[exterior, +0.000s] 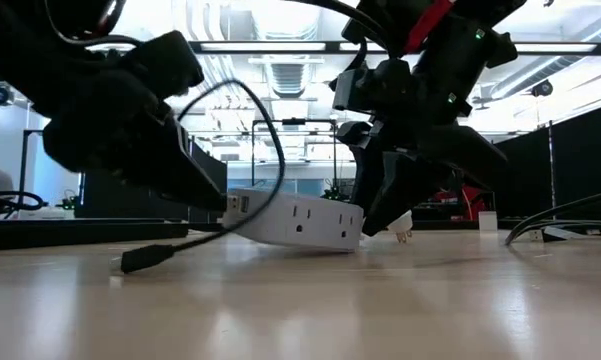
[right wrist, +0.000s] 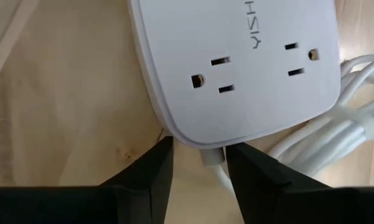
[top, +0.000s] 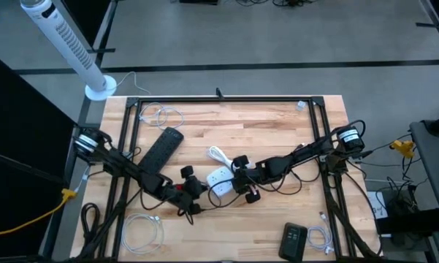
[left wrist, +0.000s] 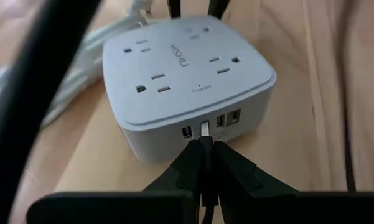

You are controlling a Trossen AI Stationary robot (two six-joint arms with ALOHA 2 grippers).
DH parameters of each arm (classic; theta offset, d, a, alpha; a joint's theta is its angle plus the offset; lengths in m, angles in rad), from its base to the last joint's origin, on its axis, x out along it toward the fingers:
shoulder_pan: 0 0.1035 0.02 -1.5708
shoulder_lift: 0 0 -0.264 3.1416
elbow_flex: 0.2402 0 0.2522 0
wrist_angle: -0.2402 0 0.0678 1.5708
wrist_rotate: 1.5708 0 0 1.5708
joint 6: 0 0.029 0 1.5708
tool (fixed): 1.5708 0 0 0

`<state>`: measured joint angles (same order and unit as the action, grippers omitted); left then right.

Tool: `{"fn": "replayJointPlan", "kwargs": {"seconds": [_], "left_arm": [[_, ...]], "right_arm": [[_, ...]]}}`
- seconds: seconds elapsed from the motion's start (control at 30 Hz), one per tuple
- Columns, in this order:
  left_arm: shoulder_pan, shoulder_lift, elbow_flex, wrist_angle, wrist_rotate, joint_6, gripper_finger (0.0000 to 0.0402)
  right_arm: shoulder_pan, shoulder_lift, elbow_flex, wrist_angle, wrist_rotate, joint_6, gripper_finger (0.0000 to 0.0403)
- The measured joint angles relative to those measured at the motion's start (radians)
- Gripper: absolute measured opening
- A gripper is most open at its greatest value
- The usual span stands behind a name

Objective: Insert USB
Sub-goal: Insert the left black charger cable into the white outlet extension

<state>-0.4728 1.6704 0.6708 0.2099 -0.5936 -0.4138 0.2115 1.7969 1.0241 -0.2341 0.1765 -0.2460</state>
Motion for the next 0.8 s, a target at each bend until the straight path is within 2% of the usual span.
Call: {"fn": "replayJointPlan", "kwargs": {"seconds": [0.2, 0.47, 0.67, 0.8], "left_arm": [[0.008, -0.002, 0.0, -0.015, -0.009, -0.022, 0.002], [0.032, -0.001, 0.001, -0.057, -0.015, -0.052, 0.002], [0.044, -0.001, 0.002, -0.054, 0.003, -0.043, 0.002], [0.046, -0.001, 0.002, -0.064, 0.008, -0.042, 0.002]], "right_arm": [[0.003, -0.001, 0.001, -0.008, 0.007, 0.035, 0.0131], [0.011, -0.002, 0.003, -0.022, 0.003, 0.021, 0.0173], [-0.002, 0.001, 0.105, -0.201, 0.003, 0.036, 0.0204], [-0.011, 0.002, 0.136, -0.231, -0.002, 0.013, 0.0222]]}}
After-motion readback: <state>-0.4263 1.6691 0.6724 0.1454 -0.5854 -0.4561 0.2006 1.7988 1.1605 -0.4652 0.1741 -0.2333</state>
